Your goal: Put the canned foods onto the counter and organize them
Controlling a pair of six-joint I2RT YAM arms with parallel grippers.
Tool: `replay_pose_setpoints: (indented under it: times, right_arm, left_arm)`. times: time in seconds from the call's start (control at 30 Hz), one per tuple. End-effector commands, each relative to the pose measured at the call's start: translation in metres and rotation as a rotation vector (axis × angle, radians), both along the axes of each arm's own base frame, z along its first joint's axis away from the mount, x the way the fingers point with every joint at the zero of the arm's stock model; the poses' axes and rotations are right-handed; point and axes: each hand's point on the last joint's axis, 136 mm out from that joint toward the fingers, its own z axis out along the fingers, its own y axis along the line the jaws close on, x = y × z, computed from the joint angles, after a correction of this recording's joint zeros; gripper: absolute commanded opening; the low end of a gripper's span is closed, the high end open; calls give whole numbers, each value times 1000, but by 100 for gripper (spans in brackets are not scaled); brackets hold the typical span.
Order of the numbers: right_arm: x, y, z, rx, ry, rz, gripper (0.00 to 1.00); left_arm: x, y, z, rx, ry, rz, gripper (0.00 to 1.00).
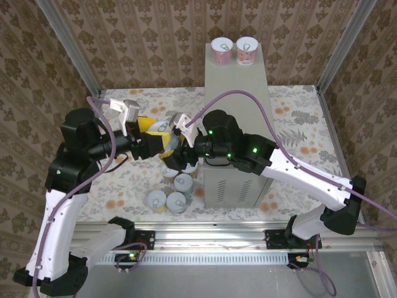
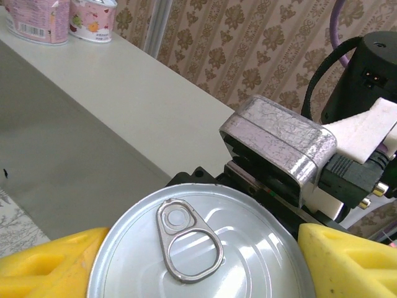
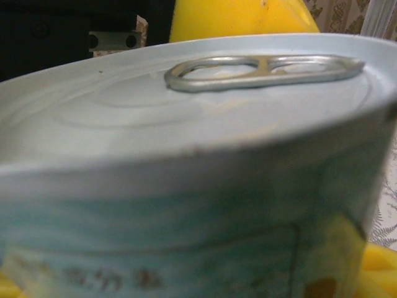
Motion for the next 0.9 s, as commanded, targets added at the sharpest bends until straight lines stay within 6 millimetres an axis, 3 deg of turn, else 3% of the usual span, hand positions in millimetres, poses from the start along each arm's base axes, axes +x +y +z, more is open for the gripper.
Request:
replay_pose_setpoints:
  times: [0.0, 0.07, 0.5, 0.87]
  right_arm:
    - [-3, -7, 25, 76, -57, 0, 64]
    - [-7, -16, 39, 109, -73, -3, 64]
    - [-9, -29, 48, 162, -47, -13, 64]
    - [-11, -30, 51, 165, 2, -3, 64]
  left_arm:
    - [-19, -7, 24, -78, -67, -106, 80]
    - [-22, -9, 25, -91, -68, -137, 84]
    - [-14, -13, 9, -59, -56, -132, 94]
    - [-13, -26, -2, 19, -85, -128, 94]
